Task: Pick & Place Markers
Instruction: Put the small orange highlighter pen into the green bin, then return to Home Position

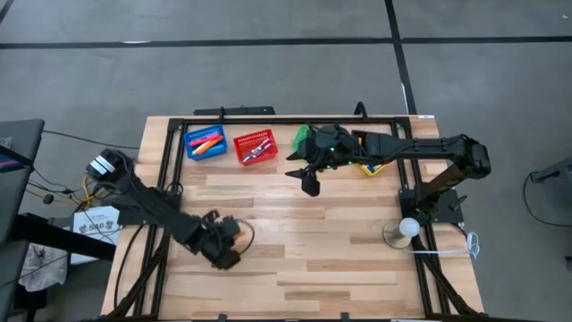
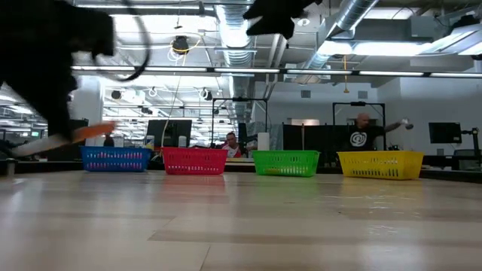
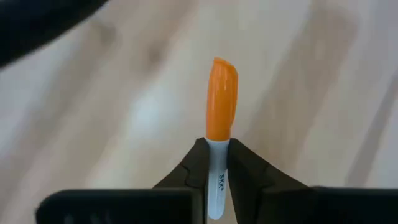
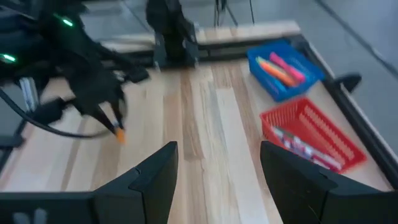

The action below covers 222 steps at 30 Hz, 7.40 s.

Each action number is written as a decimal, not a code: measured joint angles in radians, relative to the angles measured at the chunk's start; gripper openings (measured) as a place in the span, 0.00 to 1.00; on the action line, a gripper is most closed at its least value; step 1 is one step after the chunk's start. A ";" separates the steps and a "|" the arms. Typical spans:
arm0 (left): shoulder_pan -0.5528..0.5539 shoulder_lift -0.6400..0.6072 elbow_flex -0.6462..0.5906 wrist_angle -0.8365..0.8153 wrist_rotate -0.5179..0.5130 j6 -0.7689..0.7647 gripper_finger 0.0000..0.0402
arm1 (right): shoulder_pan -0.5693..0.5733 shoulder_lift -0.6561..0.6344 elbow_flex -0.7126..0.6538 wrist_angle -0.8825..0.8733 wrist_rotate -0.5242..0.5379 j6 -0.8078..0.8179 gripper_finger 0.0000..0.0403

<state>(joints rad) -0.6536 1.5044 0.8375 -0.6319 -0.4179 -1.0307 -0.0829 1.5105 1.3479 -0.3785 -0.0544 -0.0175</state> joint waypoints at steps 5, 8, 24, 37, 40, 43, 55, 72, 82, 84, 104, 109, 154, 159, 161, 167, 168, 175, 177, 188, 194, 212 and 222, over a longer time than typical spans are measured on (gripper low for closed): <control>0.119 -0.132 0.001 0.002 -0.186 0.136 0.09 | 0.021 0.000 0.000 0.130 -0.002 -0.011 0.54; 0.199 -0.232 0.002 0.012 -0.309 0.212 0.09 | 0.027 0.000 0.000 0.202 -0.002 -0.014 0.54; 0.404 -0.451 0.005 0.749 -0.133 0.909 0.09 | 0.032 0.000 0.000 0.397 -0.142 -0.008 0.54; 0.420 -0.409 0.005 0.848 -0.029 0.922 0.09 | 0.036 0.000 0.000 0.432 -0.152 -0.009 0.54; 0.420 -0.390 0.005 0.883 -0.022 0.921 0.10 | 0.036 0.000 0.000 0.433 -0.152 -0.009 0.54; 0.420 -0.378 0.005 0.890 -0.013 0.918 0.10 | 0.037 0.000 0.000 0.432 -0.152 -0.009 0.54; 0.429 -0.337 0.004 0.955 -0.009 0.920 0.10 | 0.037 0.000 0.000 0.433 -0.151 -0.009 0.54; 0.498 -0.324 0.005 0.994 0.093 0.922 0.10 | 0.035 0.000 0.000 0.432 -0.151 -0.015 0.54; 0.593 -0.324 0.005 1.000 0.308 0.922 0.10 | 0.034 0.000 0.000 0.432 -0.153 -0.063 0.54; 0.614 -0.324 0.005 1.004 0.343 0.921 0.10 | 0.034 0.000 0.000 0.432 -0.154 -0.069 0.54; 0.755 -0.324 0.005 1.050 0.600 0.945 0.10 | -0.040 0.000 0.000 0.433 -0.156 -0.038 0.54; 0.762 -0.324 0.005 1.050 0.603 0.948 0.10 | -0.041 0.000 0.000 0.456 -0.159 -0.035 0.52; 0.936 -0.554 -0.018 0.586 0.655 0.849 0.34 | -0.408 0.034 0.001 0.017 -0.100 -0.048 0.07; 0.936 -0.601 -0.081 0.587 0.652 0.846 0.34 | -0.481 0.149 0.001 -0.058 -0.103 -0.062 0.07; 0.936 -0.615 -0.106 0.585 0.651 0.834 0.34 | -0.489 0.207 0.000 -0.070 -0.103 -0.062 0.07; 0.934 -0.647 -0.167 0.587 0.651 0.781 0.34 | -0.498 0.319 0.000 -0.067 -0.095 -0.055 0.07; 0.933 -0.649 -0.173 0.587 0.651 0.780 0.34 | -0.499 0.329 0.000 -0.063 -0.090 -0.055 0.07; 0.923 -0.661 -0.202 0.594 0.651 0.778 0.34 | -0.509 0.376 0.001 -0.123 -0.026 -0.079 0.12; 0.922 -0.661 -0.203 0.595 0.651 0.778 0.34 | -0.509 0.378 0.000 -0.152 -0.024 -0.081 0.12; 0.922 -0.661 -0.203 0.615 0.651 0.777 0.34 | -0.506 0.370 0.001 -0.175 -0.024 -0.081 0.19; 0.922 -0.687 -0.205 0.623 0.651 0.760 0.34 | -0.500 0.359 0.001 -0.193 -0.025 -0.086 0.34; 0.922 -0.987 -0.331 0.631 0.550 0.760 0.34 | -0.460 0.063 0.001 -0.104 -0.024 -0.035 0.46; 0.922 -1.120 -0.515 0.701 0.444 0.699 0.34 | -0.378 -0.137 0.001 -0.035 -0.024 -0.035 0.45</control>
<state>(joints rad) 0.2687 0.3846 0.3222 0.0694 0.0257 -0.3315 -0.4610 1.3733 1.3487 -0.4136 -0.0788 -0.0529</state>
